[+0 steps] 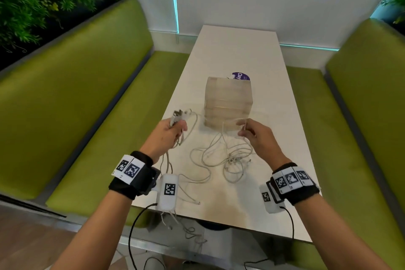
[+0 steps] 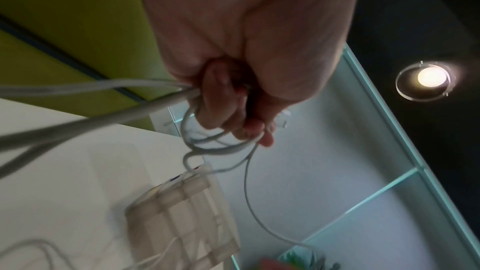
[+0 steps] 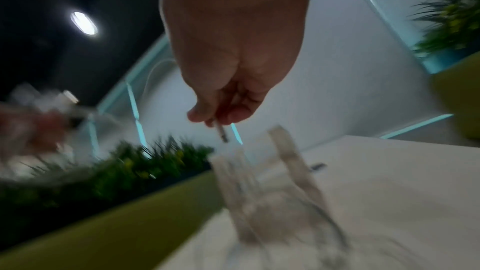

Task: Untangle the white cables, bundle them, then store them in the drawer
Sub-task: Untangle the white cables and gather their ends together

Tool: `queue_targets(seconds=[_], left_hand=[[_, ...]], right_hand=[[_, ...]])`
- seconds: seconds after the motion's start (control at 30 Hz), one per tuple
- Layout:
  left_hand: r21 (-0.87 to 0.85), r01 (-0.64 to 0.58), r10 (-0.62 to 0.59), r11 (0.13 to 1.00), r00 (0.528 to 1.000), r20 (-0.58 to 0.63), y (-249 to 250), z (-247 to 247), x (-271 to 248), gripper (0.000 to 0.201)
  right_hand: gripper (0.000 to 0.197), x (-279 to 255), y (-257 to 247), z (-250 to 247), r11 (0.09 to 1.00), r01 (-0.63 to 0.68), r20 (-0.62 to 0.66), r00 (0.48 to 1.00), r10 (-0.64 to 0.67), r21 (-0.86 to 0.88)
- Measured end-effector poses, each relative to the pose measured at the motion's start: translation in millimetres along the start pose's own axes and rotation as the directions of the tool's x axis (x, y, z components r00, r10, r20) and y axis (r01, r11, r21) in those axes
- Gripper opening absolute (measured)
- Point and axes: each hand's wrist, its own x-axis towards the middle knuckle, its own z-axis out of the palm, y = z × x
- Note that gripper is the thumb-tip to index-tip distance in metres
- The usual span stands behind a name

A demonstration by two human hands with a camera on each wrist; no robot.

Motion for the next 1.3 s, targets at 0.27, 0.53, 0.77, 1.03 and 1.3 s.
queue_targets(seconds=[0.27, 0.53, 0.77, 1.03, 1.3], left_hand=[[0.302, -0.126, -0.088, 0.945, 0.789, 0.608, 7, 30, -21, 0.028], [0.144, -0.036, -0.045, 0.989, 0.851, 0.523, 6, 40, -27, 0.03], [-0.265, -0.002, 0.032, 0.964, 0.993, 0.11, 1, 30, -18, 0.029], [-0.389, 0.01, 0.024, 0.921, 0.996, 0.083, 7, 38, -23, 0.032], [-0.43, 0.002, -0.003, 0.903, 1.0, -0.003, 0, 22, -22, 0.029]], right_hand=[[0.049, -23, -66, -6, 0.998, -0.045, 0.57, 0.822, 0.013, 0.041], [0.009, -36, -51, 2, 0.999, -0.029, 0.468, 0.884, 0.011, 0.031], [0.01, -60, -37, 5, 0.998, -0.055, 0.665, 0.747, 0.019, 0.032], [0.008, -100, -17, 53, 0.964, -0.263, 0.782, 0.608, 0.137, 0.036], [0.114, -143, 30, 83, 0.93, -0.36, 0.727, 0.657, 0.197, 0.074]])
